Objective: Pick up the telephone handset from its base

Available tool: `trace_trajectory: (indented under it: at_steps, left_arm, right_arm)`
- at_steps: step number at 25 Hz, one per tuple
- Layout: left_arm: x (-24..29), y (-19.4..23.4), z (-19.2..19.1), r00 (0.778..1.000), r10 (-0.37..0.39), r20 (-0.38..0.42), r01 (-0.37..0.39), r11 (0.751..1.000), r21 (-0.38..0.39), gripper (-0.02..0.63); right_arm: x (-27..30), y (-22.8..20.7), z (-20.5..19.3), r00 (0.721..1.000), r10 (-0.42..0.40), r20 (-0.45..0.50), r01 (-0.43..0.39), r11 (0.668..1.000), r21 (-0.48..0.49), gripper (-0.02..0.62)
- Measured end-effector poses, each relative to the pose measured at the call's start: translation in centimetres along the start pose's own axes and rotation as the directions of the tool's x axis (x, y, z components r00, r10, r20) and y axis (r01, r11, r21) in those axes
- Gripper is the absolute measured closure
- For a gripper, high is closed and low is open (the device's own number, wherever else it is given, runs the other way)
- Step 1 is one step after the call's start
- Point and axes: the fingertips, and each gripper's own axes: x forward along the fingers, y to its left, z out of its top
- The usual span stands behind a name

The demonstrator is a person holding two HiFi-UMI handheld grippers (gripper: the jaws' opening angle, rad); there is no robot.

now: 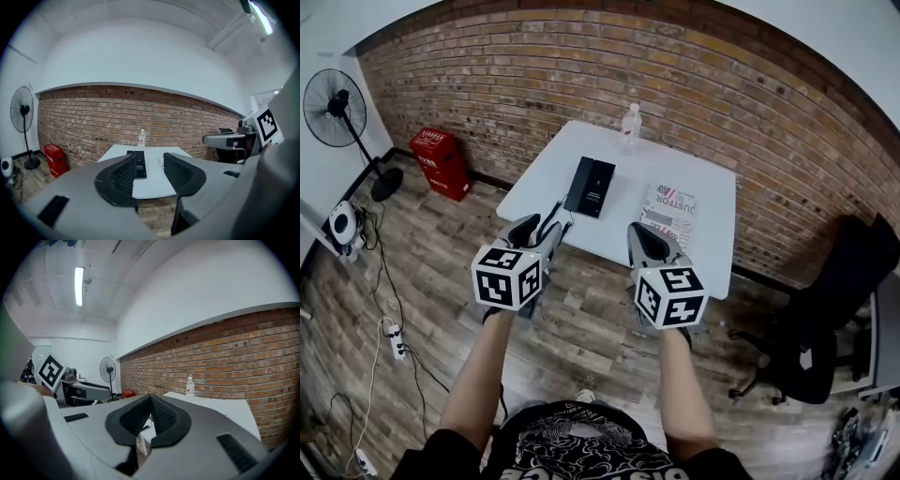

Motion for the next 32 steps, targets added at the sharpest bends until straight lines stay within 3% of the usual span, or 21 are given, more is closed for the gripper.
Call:
trace_trajectory:
  at_steps: [3, 12, 22, 26, 32]
  left_arm:
    - [1.7, 0.1, 0.1, 1.000, -0.015, -0.014, 0.015, 1.000, -0.008, 0.405]
    - [5.4, 2.1, 0.5, 0.999, -0.010, -0.031, 0.010, 1.000, -0.006, 0.403]
    - [12.4, 6.4, 0.0, 0.990, -0.118, -0.077, 0.113, 0.992, -0.057, 0.390]
    - [16.1, 8.7, -0.9, 0.971, -0.205, -0.126, 0.191, 0.974, -0.119, 0.390]
    - [21.2, 12.2, -2.9, 0.911, -0.348, -0.219, 0.298, 0.926, -0.233, 0.390]
  right_arm:
    - [1.2, -1.4, -0.1, 1.000, 0.004, -0.002, -0.004, 1.000, 0.004, 0.595]
    - [4.1, -3.8, 0.2, 1.000, 0.004, -0.005, -0.004, 1.000, 0.000, 0.595]
    - [10.0, -5.9, -0.2, 0.998, -0.058, -0.034, 0.058, 0.998, -0.009, 0.595]
    - [13.4, -6.4, -0.2, 0.994, -0.090, -0.057, 0.090, 0.996, -0.005, 0.595]
    - [18.2, -7.1, 0.2, 0.987, -0.136, -0.083, 0.136, 0.991, -0.001, 0.595]
